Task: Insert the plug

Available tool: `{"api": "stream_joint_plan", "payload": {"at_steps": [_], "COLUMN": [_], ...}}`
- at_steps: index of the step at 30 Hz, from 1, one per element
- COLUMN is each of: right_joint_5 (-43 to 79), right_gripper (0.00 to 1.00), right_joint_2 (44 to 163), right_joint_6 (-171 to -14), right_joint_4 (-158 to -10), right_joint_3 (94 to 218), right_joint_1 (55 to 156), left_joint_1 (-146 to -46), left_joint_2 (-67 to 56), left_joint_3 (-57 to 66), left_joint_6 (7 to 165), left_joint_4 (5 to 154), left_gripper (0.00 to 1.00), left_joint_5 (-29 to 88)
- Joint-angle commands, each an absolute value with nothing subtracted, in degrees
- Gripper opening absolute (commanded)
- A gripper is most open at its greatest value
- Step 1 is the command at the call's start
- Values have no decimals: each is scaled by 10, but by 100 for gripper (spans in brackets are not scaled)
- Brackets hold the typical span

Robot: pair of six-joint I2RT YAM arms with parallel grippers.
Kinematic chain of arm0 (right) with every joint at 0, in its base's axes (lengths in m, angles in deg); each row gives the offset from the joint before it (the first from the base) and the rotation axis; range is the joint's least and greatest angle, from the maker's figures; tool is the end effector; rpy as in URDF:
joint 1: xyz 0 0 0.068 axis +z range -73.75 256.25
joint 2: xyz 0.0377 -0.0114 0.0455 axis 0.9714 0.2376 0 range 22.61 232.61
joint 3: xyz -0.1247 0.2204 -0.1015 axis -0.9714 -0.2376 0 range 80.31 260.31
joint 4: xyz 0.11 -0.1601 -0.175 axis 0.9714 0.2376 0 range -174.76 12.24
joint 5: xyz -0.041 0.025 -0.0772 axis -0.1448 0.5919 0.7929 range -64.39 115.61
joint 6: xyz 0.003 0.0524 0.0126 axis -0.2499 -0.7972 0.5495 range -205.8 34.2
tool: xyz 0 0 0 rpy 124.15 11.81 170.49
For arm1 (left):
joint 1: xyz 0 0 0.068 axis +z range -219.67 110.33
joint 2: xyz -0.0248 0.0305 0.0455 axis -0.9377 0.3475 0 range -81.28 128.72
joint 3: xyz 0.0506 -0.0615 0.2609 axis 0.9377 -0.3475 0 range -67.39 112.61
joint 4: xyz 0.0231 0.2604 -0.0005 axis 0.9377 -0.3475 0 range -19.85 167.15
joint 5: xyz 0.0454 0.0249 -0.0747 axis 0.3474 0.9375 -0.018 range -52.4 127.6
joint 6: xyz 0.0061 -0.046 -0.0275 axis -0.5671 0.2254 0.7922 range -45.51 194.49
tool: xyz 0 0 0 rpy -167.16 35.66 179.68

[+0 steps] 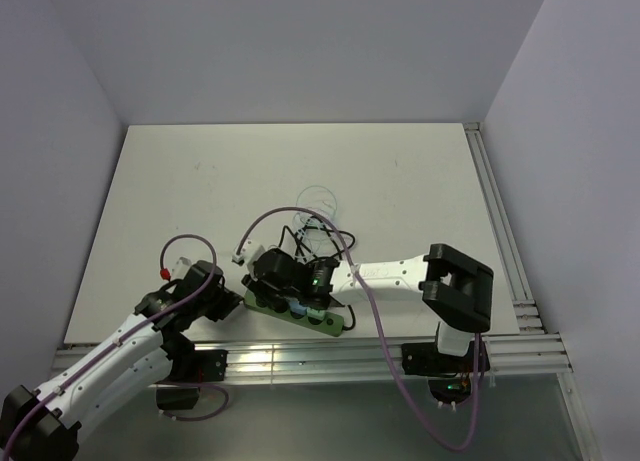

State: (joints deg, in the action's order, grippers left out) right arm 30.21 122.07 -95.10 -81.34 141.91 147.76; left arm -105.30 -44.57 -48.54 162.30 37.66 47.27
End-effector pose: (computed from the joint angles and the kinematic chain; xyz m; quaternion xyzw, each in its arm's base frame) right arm 0.1219 0.3556 0.1986 -0.4560 0.7879 0.2393 0.3376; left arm 0.1000 -0.0643 0.1614 -0.4419 0.8484 -0.2084 0.2040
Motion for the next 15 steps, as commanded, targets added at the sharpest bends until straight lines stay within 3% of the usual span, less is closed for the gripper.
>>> {"api": "stream_joint_plan", "payload": {"at_steps": [1,4,15], "right_joint_5": [315,331,291], "right_gripper": [0,0,0], "right_joint_2": [1313,1343,1333], "right_joint_6": [-978,-974,-1117], "right_joint_4": [-740,-719,-862], "right_joint_3": [1380,1394,1245], "right_joint_1": [1509,1530,1531], "left_joint_1": [-1050,-1050,-1049], "left_joint_2": [-452,-443,-444], "left_joint_3": [-498,-493,-492], "left_joint_6": [1628,1626,1623], "left_joint_4": [402,404,402], "left_gripper": [26,26,25], "left_joint_5": [461,460,455]}}
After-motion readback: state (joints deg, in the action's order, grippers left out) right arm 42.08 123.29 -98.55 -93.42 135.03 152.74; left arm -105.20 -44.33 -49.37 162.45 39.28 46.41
